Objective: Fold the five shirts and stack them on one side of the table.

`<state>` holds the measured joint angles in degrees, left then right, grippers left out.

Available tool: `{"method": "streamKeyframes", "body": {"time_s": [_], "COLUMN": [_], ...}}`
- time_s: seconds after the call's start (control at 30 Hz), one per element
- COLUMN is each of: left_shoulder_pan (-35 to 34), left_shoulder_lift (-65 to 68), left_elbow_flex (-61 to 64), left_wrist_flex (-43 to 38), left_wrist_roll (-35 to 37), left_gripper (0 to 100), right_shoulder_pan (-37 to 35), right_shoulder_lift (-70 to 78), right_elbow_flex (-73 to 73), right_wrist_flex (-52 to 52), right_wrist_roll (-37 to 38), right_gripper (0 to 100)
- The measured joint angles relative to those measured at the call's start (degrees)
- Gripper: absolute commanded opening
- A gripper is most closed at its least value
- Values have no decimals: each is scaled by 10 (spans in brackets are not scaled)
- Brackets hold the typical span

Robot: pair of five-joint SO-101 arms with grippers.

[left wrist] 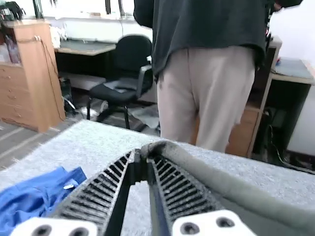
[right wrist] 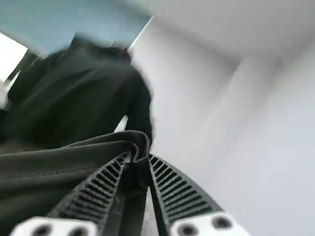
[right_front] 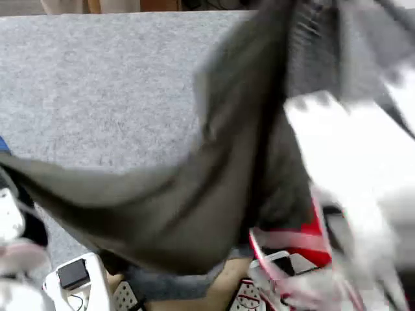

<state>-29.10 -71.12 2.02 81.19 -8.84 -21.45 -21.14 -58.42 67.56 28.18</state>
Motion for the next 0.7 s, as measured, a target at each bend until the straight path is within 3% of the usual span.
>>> {"method": "streamKeyframes", "body": {"time_s": [0.13,0.37,0.53,0.7], "left_shoulder_pan": [0,3,4,8], "left_shoulder_lift": [5,152,324,535], "left_elbow_flex": [138,367,358,229], "left_wrist_flex": [-120,-444,-609,-632], "left_wrist_roll": [2,3,14,43], "left_gripper": [19,19,19,19], "right_shoulder_pan": [6,30,52,71], "right_shoulder_lift": [55,168,288,418], "right_elbow_flex": [125,338,389,349], "right_wrist_flex": [-73,-285,-433,-498], "right_wrist_roll": [11,11,-10,-20], "right_gripper": [5,5,5,5]}}
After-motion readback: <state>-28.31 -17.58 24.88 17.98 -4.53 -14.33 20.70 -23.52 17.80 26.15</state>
